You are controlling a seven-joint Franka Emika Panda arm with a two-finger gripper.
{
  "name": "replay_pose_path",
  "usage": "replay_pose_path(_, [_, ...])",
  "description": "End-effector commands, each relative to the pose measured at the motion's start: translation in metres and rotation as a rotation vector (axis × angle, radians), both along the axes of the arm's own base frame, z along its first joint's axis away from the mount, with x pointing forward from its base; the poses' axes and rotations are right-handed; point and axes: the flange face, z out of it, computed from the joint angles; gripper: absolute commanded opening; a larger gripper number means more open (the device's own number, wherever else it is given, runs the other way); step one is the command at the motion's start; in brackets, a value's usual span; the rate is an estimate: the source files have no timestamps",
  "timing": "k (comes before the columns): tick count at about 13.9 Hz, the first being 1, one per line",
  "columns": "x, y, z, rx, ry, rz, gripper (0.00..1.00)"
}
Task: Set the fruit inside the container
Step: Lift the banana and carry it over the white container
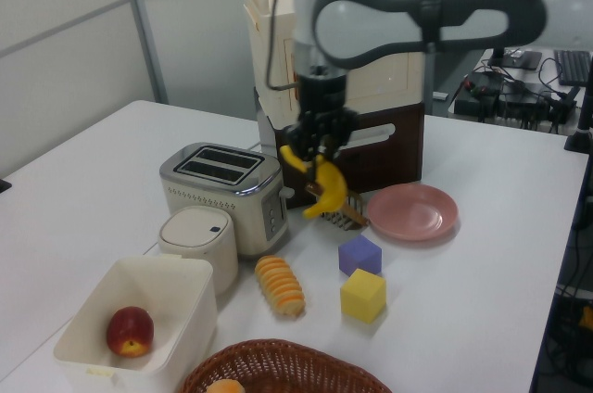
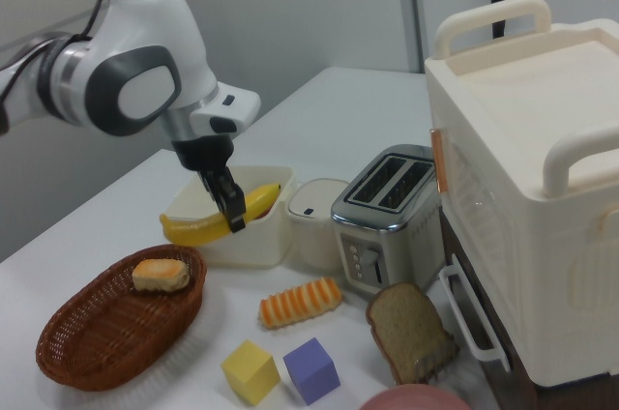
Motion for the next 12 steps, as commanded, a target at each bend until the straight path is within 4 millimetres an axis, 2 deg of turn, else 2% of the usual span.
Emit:
replay_pose_path(1, [0.045,0.051,-0.013,0.012,0.008,-0.020,0.19])
replay_pose_path(3, [0.065,0.083,-0.027,-0.004,-0.031,-0.016,0.19])
replay_pose_path(5, [0.087,0.112,-0.048,-0.027,-0.137,-0.041,0.20])
replay_pose_path(9, [0.113,0.137,-0.071,-0.011,-0.305,-0.109,0.20])
replay_pose_path(12, [0.121,0.154,-0.085,-0.027,-0.381,-0.136,0.20])
